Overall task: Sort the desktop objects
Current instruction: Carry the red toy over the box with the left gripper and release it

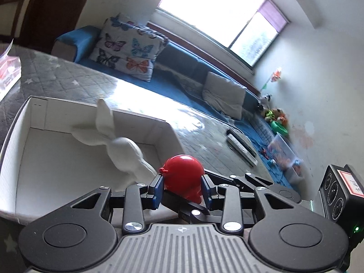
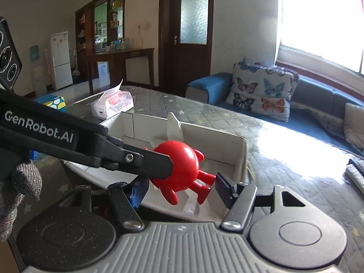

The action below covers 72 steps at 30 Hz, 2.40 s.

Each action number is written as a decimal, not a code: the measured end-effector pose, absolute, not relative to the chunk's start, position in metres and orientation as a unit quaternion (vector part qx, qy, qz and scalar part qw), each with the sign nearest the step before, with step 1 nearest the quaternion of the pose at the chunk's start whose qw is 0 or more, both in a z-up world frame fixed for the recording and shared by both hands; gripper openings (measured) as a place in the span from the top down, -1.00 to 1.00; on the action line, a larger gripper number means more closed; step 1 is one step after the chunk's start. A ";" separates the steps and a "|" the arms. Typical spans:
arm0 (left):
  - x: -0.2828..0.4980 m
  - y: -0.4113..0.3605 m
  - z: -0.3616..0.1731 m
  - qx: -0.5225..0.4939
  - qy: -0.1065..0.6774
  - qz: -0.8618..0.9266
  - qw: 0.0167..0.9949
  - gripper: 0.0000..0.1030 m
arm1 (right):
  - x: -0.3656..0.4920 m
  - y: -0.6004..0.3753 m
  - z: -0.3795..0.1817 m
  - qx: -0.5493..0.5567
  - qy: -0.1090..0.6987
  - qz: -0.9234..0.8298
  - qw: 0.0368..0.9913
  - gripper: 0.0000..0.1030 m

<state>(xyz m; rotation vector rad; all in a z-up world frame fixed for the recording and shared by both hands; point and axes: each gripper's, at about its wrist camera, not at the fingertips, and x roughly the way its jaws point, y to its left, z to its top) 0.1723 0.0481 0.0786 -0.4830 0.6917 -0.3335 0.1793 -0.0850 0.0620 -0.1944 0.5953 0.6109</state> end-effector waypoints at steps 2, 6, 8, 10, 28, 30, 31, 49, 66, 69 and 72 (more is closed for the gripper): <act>0.185 0.056 0.072 -0.244 0.342 -0.157 0.894 0.27 | 0.194 -0.080 0.059 -0.090 0.304 0.301 0.899 -0.27; 0.207 0.068 0.056 -0.266 0.365 -0.152 0.879 0.27 | 0.214 -0.072 0.044 -0.088 0.334 0.303 0.888 -0.27; 0.213 0.070 0.047 -0.272 0.375 -0.151 0.873 0.27 | 0.220 -0.070 0.037 -0.090 0.346 0.302 0.884 -0.27; 0.216 0.070 0.040 -0.272 0.382 -0.149 0.871 0.27 | 0.225 -0.067 0.029 -0.092 0.357 0.300 0.880 -0.27; 0.212 0.063 0.033 -0.239 0.393 -0.132 0.878 0.27 | 0.225 -0.061 0.016 -0.116 0.361 0.289 0.879 -0.28; 0.211 0.063 0.034 -0.237 0.391 -0.130 0.880 0.27 | 0.224 -0.062 0.016 -0.117 0.360 0.288 0.880 -0.28; 0.210 0.063 0.035 -0.237 0.391 -0.130 0.880 0.27 | 0.223 -0.061 0.017 -0.117 0.359 0.287 0.880 -0.28; 0.196 0.064 0.049 -0.229 0.375 -0.125 0.890 0.27 | 0.214 -0.068 0.024 -0.124 0.341 0.277 0.890 -0.29; 0.154 0.054 0.073 -0.220 0.344 -0.130 0.904 0.27 | 0.164 -0.102 0.052 -0.095 0.294 0.280 0.909 -0.31; 0.142 0.050 0.076 -0.215 0.338 -0.133 0.907 0.27 | 0.150 -0.111 0.055 -0.090 0.288 0.278 0.912 -0.42; 0.131 0.044 0.075 -0.209 0.335 -0.139 0.908 0.27 | 0.138 -0.118 0.053 -0.088 0.286 0.275 0.914 -0.42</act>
